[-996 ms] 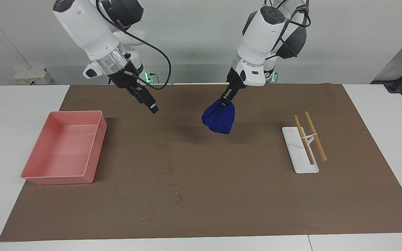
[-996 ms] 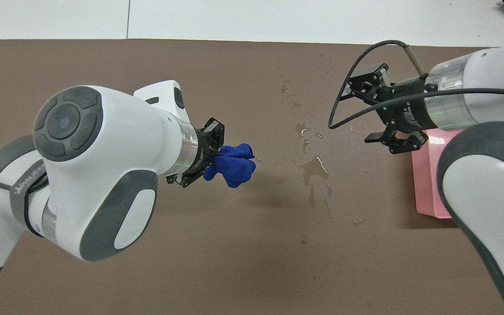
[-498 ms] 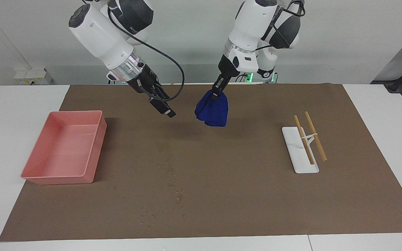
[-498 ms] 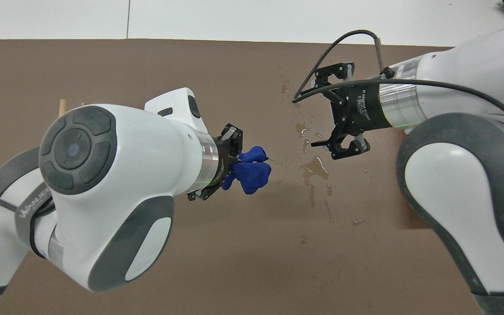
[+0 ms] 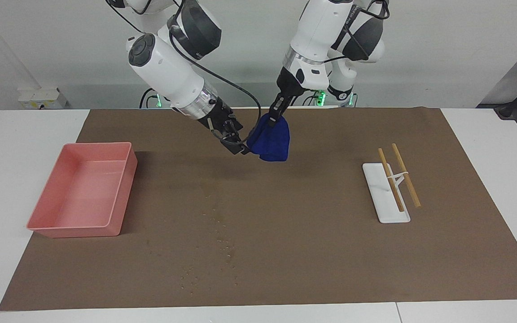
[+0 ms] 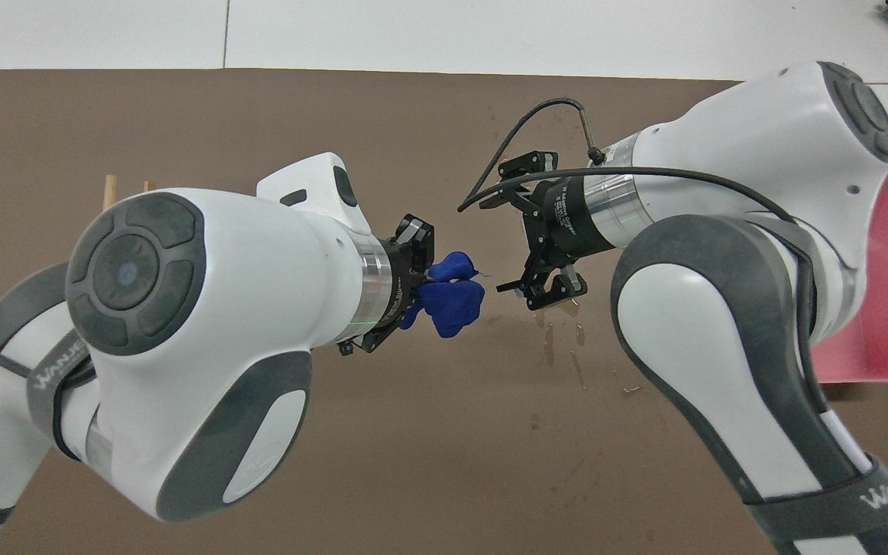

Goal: Wipe water with towel using both arms
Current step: 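Carry the cloth forward while the right gripper reaches toward it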

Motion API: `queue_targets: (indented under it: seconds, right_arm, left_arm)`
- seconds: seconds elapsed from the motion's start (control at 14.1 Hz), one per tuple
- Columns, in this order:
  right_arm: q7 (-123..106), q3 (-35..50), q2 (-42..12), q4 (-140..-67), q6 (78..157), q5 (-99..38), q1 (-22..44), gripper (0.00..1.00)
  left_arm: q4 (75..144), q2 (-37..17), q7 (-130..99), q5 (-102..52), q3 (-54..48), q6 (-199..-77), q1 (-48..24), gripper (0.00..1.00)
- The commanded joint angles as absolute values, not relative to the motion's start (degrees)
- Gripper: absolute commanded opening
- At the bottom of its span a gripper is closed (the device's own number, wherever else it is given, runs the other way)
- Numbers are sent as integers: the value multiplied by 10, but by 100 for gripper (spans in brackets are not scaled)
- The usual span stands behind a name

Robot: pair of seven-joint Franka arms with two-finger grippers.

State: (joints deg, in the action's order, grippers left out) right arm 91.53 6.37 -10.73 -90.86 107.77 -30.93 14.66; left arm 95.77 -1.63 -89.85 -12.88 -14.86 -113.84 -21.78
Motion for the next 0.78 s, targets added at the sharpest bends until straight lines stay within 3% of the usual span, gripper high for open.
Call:
queue_targets:
  seconds: [0.0,0.43,0.71]
  right_arm:
    - [924,66,-79,-954,1081,-325,151,99]
    - [936,66,-82,-956,1148,-362,177,99]
    - [939,66,-73,-974,1136,-361,190,99]
  left_arm:
    - [940,-18,-933,-134,-155,-1140,-232,0]
    - [938,-22,-979,-127,-155,-1181,-243,0]
    - [937,-22,-997,-127,-154,-1201,-243,0]
